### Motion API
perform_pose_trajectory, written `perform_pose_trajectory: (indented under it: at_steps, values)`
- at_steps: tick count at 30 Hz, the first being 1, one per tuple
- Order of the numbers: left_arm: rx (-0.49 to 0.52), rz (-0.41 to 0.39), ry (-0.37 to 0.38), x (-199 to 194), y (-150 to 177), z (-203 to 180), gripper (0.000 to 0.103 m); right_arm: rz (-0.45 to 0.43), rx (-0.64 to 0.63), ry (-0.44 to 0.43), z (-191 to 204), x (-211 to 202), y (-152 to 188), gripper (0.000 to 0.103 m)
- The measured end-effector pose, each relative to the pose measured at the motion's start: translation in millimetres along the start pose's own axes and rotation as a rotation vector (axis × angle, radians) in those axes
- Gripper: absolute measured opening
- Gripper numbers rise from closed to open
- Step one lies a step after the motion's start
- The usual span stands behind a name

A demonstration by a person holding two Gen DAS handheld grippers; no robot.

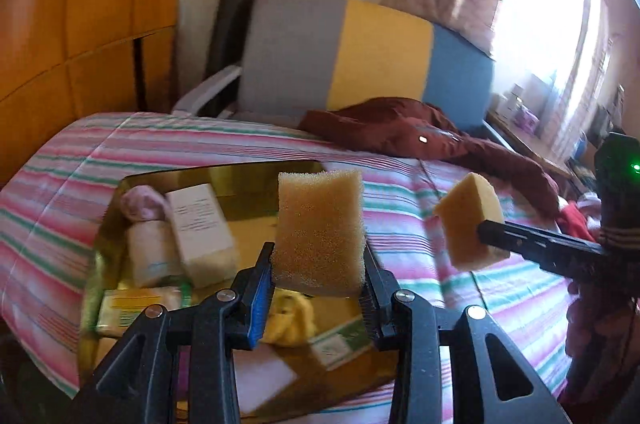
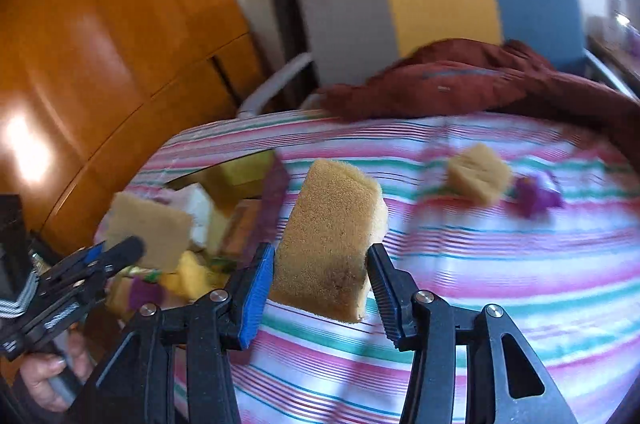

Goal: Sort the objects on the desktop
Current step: 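Carry both sponges to the gold tray and open both tools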

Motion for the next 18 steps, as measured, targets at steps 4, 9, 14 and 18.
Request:
perform_pose_trajectory:
  at_steps: [4,9,14,18]
  values:
    - [-0.039,-0.01,-0.026,5,-5,22,0.037,0.015,-0.056,-0.056,38,22,-16,0.05]
    - [-0.069,0.001,-0.041,20,-6,39,0.038,0.036,-0.093,-0.11,74,51,-39,0.05]
    - [-0.076,0.023,-0.036,33,-1,42,0.038,0.071,-0.08,-0.145,94,84,-59,0.05]
    - [-0.101,0.056,-0.025,42,3,45,0.05,0.096,-0.05,-0.171,105,105,-72,0.062]
Point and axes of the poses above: each gripper's, at about its wrist camera, not at the fingertips, and x roughly the way its jaws point, z to its left, y to its underside, the point moved 2 cm from there along x, roughly the way its jaws point, and after that the axes turned 5 degrees about -x, right-handed, at the moved point
